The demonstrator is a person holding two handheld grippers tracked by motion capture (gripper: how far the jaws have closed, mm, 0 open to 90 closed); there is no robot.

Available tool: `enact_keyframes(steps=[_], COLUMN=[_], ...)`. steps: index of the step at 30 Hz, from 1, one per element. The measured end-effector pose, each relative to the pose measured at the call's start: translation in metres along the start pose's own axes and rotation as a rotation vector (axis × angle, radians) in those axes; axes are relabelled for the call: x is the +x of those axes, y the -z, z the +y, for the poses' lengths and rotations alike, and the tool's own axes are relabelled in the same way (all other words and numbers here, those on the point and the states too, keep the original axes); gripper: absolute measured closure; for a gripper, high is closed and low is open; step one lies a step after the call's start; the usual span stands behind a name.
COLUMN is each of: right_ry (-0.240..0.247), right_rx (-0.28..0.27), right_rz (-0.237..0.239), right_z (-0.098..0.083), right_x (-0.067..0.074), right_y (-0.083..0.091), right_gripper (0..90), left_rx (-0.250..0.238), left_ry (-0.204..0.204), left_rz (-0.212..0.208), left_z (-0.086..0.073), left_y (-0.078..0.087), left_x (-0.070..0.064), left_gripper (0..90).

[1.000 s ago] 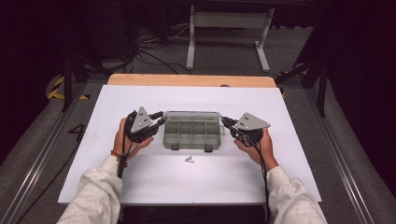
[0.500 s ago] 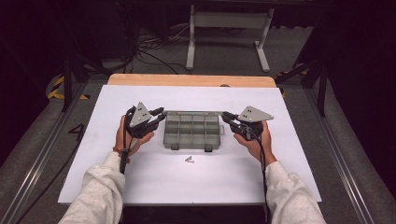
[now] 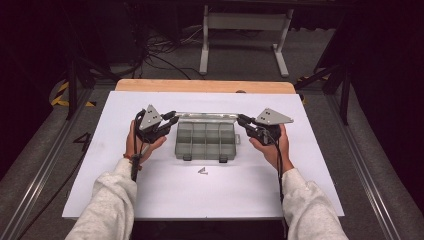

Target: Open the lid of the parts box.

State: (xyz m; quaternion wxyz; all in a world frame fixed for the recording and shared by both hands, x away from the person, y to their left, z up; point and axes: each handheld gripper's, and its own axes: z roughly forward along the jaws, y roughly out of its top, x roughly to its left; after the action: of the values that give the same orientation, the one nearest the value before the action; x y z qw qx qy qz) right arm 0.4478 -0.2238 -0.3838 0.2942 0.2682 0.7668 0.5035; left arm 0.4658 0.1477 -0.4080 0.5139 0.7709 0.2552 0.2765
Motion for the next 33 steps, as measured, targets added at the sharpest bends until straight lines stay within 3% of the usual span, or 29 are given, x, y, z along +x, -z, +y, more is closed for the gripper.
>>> enact_keyframes(steps=[10, 13, 26, 33], right_ry=[-0.033, -0.033, -0.068, -0.104], right_rx=[-0.003, 0.0, 0.004, 0.012], right_rz=[-0.019, -0.026, -0.071, -0.083], right_z=[0.0, -0.002, -0.01, -0.016], right_x=[-0.006, -0.007, -0.011, -0.015], right_y=[-0.009, -0.013, -0.026, -0.037], right_gripper=[81.4, 81.8, 86.0, 86.0], left_rx=[0.022, 0.009, 0.034, 0.053], left_ry=[0.009, 0.031, 0.082, 0.088], left_rz=[0.021, 0.025, 0.045, 0.059], left_z=[0.0, -0.001, -0.006, -0.01], left_y=[-0.01, -0.013, -0.027, -0.035], left_x=[0.005, 0.007, 0.014, 0.015], left_gripper=[75.8, 75.7, 80.8, 80.8])
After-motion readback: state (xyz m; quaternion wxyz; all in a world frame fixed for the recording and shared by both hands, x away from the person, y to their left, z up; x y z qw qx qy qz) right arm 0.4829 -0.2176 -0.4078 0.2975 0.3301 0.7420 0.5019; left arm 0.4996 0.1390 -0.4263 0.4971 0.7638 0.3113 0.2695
